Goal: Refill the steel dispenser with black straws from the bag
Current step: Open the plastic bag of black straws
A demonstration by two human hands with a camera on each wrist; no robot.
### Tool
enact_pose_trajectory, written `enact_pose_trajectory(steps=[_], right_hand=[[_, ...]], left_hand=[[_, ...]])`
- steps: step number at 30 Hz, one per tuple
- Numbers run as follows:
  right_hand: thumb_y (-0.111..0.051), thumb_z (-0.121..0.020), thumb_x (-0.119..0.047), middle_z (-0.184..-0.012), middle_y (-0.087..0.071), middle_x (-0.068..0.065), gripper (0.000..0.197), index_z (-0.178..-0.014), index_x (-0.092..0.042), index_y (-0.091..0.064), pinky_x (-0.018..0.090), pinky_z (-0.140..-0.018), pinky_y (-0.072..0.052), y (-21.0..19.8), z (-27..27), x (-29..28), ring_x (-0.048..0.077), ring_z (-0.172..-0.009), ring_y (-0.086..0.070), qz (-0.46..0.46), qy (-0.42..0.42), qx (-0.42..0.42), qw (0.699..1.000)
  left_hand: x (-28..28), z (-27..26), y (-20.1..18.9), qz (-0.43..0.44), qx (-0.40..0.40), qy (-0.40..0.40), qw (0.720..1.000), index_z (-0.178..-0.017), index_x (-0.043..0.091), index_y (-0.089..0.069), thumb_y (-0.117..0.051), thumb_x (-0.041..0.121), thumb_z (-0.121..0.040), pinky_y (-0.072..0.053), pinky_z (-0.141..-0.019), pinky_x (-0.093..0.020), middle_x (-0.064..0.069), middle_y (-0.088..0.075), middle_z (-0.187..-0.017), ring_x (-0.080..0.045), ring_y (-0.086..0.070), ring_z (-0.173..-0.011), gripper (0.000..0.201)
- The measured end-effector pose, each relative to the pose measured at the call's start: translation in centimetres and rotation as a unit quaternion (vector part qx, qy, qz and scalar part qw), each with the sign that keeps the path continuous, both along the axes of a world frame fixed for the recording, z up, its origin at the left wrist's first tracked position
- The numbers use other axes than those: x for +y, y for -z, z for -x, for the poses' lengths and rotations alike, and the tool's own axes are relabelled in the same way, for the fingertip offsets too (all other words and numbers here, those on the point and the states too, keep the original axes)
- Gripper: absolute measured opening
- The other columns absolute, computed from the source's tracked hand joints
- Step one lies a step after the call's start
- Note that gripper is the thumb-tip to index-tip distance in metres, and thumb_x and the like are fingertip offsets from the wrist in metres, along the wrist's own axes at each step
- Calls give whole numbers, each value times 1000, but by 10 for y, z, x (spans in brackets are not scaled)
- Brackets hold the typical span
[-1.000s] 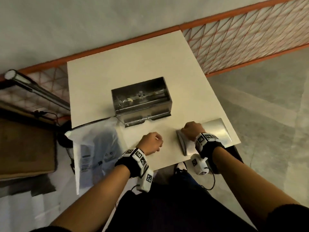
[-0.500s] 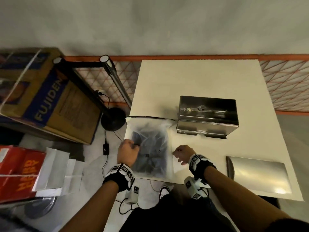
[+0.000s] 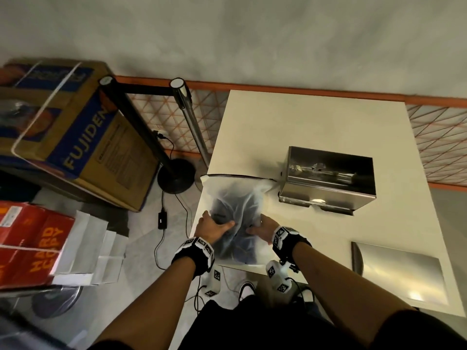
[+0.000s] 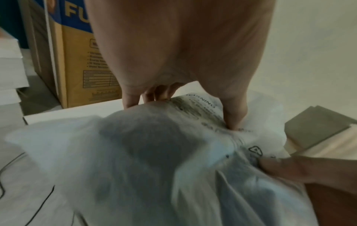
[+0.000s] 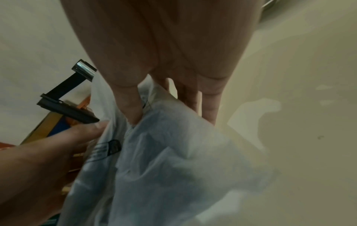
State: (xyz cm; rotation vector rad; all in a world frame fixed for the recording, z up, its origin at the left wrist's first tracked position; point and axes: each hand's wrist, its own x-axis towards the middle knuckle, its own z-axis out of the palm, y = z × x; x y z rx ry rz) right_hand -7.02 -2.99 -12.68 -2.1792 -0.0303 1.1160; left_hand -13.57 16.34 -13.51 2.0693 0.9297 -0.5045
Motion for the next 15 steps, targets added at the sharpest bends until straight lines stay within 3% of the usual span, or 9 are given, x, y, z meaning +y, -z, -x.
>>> enact_pose_trajectory(steps=[2,4,7,10,12,14,15], right_hand=[[-75,-64,-53,-122,-64,9,76,-126,-14,-56,39,-90,-50,26,-4,-2,30,-110,-60,-15,-4,-11,1000],[-71,-50,-65,-113,-67,5,84,-118,-18,-60,41,-94,-50,47,-10,-4,26,-104,-62,-32,-22,-25,999],[-78,-47,-55,-105,-69,3,79,-112,-13,-63,32,-87,-49,12,-12,-3,19,-97,-63,-78,-17,-46,996],[-82,-43,-46,-108,-68,0,85,-118,-13,-60,33,-87,-51,-9,-14,-9,17,-101,-64,-115,3,-70,991],[-86,-48,-33,-119,-65,-2,91,-130,-16,-52,32,-92,-51,-15,-15,-18,16,-109,-62,-147,24,-89,985],[-88,-58,-16,-122,-64,-2,86,-135,-16,-48,24,-90,-51,-34,-15,-27,14,-111,-60,-172,35,-107,979],[-86,-62,-8,-120,-65,-1,81,-134,-15,-49,22,-88,-52,-43,-14,-32,14,-108,-62,-187,37,-106,976]], left_hand=[[-1,0,-1,28,-3,-3,1000,-135,5,-46,-86,62,-66,-48,-98,-33,-5,-62,-128,-31,-61,-121,99],[-2,0,-1,85,-16,-1,996,-122,12,-58,-89,65,-60,-52,-96,-34,6,-68,-115,-26,-67,-112,88],[-6,4,-5,185,-32,-5,982,-108,27,-72,-89,60,-60,-62,-84,-47,3,-78,-104,-22,-73,-100,61],[-16,5,-27,237,-75,-13,969,-114,23,-69,-86,33,-81,-62,-71,-35,-1,-77,-107,-22,-73,-102,38],[-14,7,-35,243,-133,-22,961,-113,15,-69,-84,20,-84,-62,-84,-41,-7,-77,-107,-28,-72,-106,33],[-10,10,-43,233,-162,-29,959,-113,15,-71,-88,25,-78,-56,-98,-48,-5,-78,-108,-24,-73,-107,41],[-8,11,-46,222,-176,-24,959,-115,17,-70,-88,24,-77,-55,-101,-45,-2,-78,-109,-18,-73,-107,43]])
